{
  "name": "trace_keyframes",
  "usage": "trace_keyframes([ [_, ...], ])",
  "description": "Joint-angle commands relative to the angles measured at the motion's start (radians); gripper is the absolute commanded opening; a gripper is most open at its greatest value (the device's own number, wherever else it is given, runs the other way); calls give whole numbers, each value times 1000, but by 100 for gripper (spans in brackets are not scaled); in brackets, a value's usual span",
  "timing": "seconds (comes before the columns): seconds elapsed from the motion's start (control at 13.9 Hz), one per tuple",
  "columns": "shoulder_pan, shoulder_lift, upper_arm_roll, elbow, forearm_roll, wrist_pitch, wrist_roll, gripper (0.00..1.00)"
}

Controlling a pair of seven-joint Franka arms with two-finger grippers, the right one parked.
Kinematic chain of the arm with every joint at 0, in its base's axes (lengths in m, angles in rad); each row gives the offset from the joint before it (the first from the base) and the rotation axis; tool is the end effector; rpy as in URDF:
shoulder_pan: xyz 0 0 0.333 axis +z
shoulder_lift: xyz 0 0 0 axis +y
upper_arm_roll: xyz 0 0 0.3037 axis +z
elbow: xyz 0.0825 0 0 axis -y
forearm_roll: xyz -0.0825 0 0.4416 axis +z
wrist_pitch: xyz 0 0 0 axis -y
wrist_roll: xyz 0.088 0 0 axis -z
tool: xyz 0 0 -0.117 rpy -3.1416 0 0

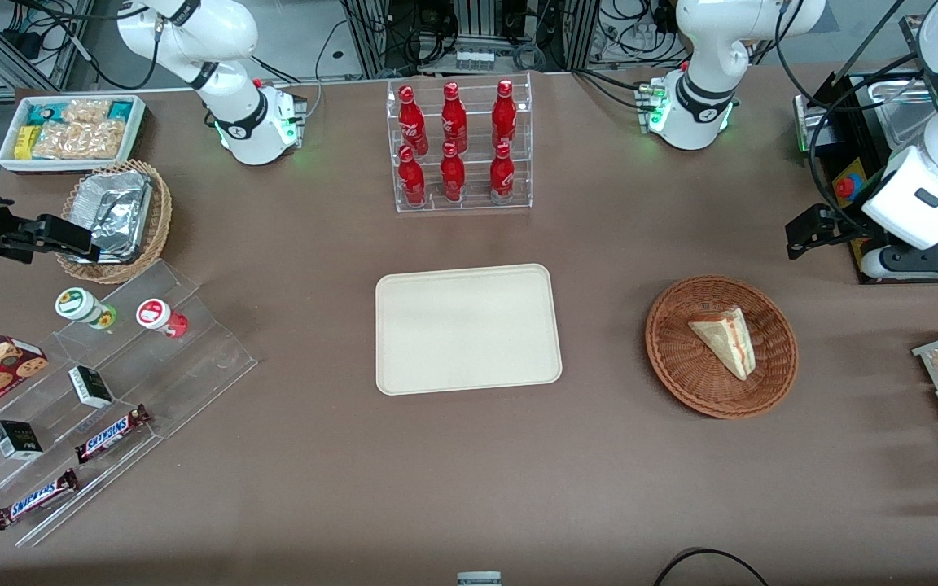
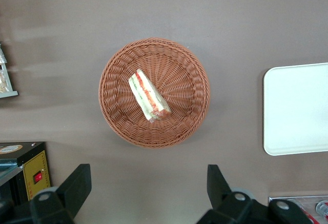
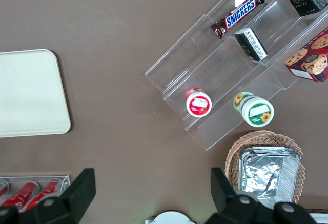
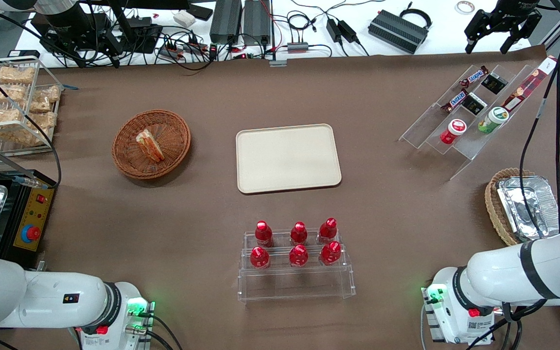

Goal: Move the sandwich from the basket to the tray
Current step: 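Move the left gripper over the wrapped sandwich in the wicker basket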

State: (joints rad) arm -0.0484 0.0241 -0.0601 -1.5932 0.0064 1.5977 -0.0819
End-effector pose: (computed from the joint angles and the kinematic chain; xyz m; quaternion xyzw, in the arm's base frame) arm 0.6169 -0.0661 0.5778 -0.9999 0.0134 0.0095 0.0034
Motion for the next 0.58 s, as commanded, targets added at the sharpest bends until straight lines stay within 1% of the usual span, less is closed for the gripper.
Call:
trace_keyframes([
  [0.0, -7, 7, 5, 44, 6, -32, 16, 99],
  [0.29, -5, 20, 5, 36, 10, -32, 1, 99],
  [0.5, 5, 43, 23, -40, 12, 39, -12, 99],
])
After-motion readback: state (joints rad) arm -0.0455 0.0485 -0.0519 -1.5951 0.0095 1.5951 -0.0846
